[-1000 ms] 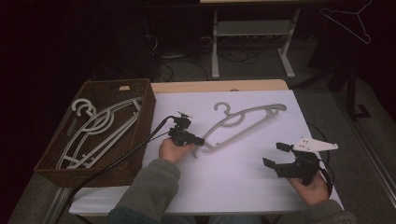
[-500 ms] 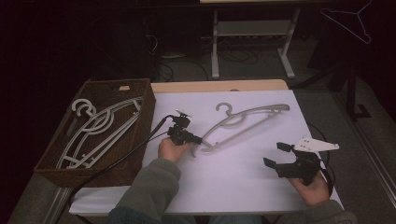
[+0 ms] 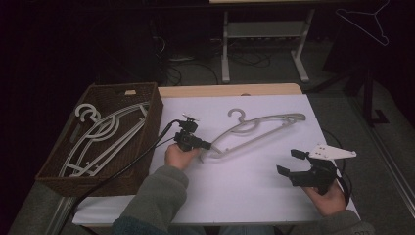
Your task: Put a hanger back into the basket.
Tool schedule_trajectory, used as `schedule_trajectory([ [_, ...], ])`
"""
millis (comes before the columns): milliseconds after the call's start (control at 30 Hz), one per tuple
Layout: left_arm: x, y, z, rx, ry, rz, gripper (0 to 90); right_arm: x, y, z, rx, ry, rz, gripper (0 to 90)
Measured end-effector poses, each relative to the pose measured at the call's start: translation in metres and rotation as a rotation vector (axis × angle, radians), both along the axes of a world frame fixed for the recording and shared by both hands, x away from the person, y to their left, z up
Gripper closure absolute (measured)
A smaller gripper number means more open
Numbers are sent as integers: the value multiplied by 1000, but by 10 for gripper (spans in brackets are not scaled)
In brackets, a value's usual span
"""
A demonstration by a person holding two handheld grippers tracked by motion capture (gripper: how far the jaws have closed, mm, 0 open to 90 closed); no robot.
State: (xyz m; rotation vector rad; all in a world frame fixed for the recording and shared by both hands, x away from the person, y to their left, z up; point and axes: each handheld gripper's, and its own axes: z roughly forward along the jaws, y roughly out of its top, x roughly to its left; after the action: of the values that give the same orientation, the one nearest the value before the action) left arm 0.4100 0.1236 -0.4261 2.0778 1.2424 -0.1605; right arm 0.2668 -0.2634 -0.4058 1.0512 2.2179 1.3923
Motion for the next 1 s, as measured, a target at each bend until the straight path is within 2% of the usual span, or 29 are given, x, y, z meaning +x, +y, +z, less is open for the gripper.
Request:
schedule_trajectory([
  [167, 1, 1, 2, -3, 1, -7, 828, 0, 0, 0, 0, 0, 0, 175],
  [467, 1, 6, 3, -38, -2, 11, 829, 0, 0, 0, -1, -2, 0, 175],
  [600, 0, 10, 10, -65, -16, 33, 830, 0, 0, 0, -1, -1, 0, 175],
  [733, -1, 14, 15, -74, -25, 35, 830, 0, 0, 0, 0, 0, 1, 175],
  [867, -1, 15, 18, -78, -33, 44, 831, 0, 0, 0, 0, 0, 0, 174],
  [1000, -1, 15, 17, -58, -33, 21, 830, 0, 0, 0, 1, 0, -1, 173],
])
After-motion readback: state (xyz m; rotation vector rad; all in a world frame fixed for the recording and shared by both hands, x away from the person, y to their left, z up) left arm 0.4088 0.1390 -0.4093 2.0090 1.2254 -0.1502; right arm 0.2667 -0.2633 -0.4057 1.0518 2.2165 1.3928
